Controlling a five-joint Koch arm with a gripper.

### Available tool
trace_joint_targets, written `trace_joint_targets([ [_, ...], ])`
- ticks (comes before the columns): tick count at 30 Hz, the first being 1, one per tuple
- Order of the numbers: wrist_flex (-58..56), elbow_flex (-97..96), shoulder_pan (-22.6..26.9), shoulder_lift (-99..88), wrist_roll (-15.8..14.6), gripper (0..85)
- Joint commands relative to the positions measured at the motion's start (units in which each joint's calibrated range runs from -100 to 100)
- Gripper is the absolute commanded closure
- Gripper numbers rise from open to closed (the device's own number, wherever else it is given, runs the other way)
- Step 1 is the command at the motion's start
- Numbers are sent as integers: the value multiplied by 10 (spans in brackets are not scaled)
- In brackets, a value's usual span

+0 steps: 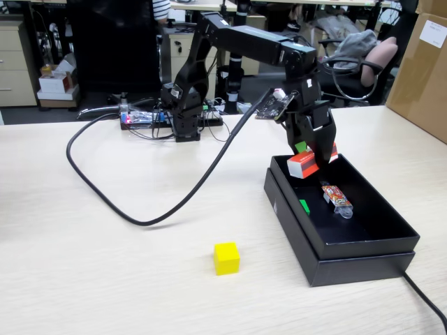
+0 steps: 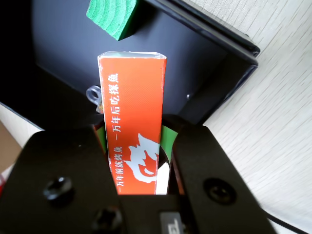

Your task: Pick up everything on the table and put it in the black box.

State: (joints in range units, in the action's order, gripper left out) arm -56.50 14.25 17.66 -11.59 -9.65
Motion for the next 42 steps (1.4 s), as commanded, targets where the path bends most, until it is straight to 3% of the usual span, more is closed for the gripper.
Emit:
trace_joint_targets([
  [1, 34, 48, -4, -2, 4, 801],
  [2, 34, 48, -5, -2, 5, 799],
  [6, 34, 46, -6, -3, 12, 610],
  [16, 33, 44, -22, -73, 22, 576],
  [18, 33, 56, -46, -108, 29, 513],
  [24, 29, 46, -143, -149, 42, 439],
  [31, 29, 38, -192, -45, 59, 438],
  [42, 29, 194, -203, 152, 63, 439],
])
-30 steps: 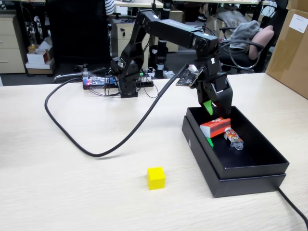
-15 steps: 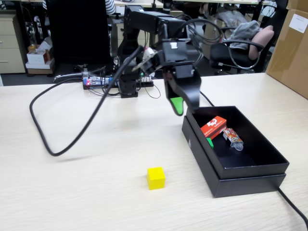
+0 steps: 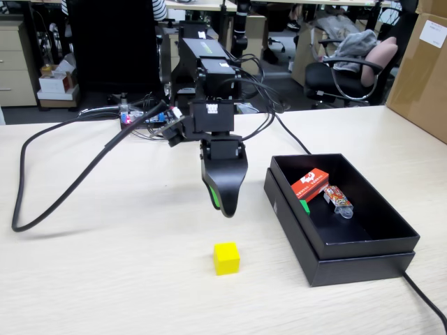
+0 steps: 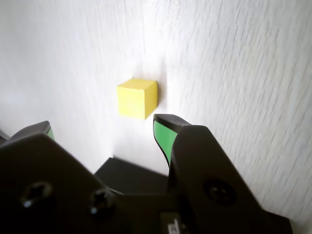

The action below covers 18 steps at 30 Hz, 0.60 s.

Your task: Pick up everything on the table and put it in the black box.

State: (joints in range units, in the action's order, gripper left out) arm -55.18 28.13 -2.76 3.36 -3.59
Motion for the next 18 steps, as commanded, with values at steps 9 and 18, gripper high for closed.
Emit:
trace_joint_targets([
  [9, 15, 98, 0, 110, 2, 439],
  [18, 14, 142, 0, 188, 2, 439],
])
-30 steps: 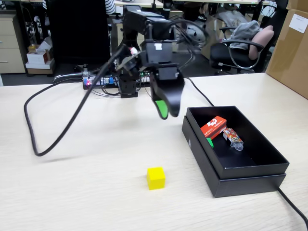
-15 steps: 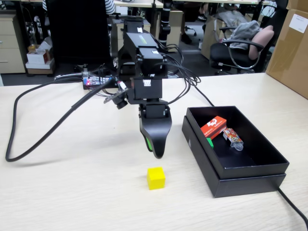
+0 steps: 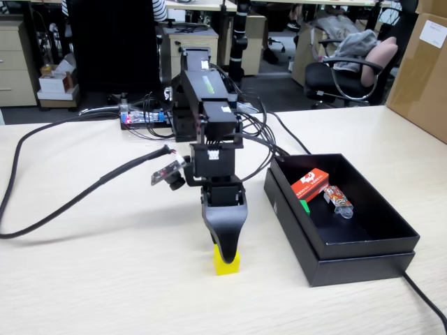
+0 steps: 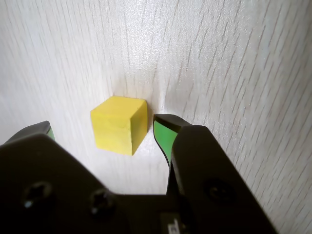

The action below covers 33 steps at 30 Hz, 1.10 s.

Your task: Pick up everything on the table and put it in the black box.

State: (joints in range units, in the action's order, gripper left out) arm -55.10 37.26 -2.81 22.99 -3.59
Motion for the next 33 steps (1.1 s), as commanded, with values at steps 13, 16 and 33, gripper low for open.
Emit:
trace_joint_targets([
  [13, 14, 65, 10, 33, 2, 447],
  [16, 13, 70, 9, 47, 3, 500],
  [33, 13, 77, 0, 58, 3, 774],
])
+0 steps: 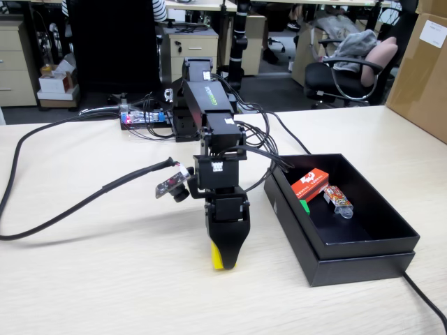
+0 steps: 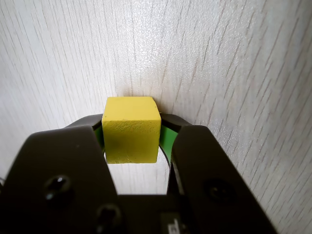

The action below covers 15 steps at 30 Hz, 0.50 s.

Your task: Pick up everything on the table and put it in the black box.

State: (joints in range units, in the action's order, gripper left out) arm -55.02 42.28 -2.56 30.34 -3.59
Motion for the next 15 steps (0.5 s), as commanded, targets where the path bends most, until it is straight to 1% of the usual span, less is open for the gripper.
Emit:
trace_joint_targets([
  [1, 10, 24, -2, -27, 3, 774],
  [5, -36, 27, -1, -95, 1, 774],
  [6, -79, 23, 3, -148, -2, 773],
  [8, -111, 6, 12, -211, -4, 773],
  [9, -114, -38, 21, -294, -7, 773],
  [11, -114, -86, 34, -374, -10, 773],
  [12, -114, -150, 56, -478, -16, 773],
  [15, -113, -193, 78, -553, -24, 773],
])
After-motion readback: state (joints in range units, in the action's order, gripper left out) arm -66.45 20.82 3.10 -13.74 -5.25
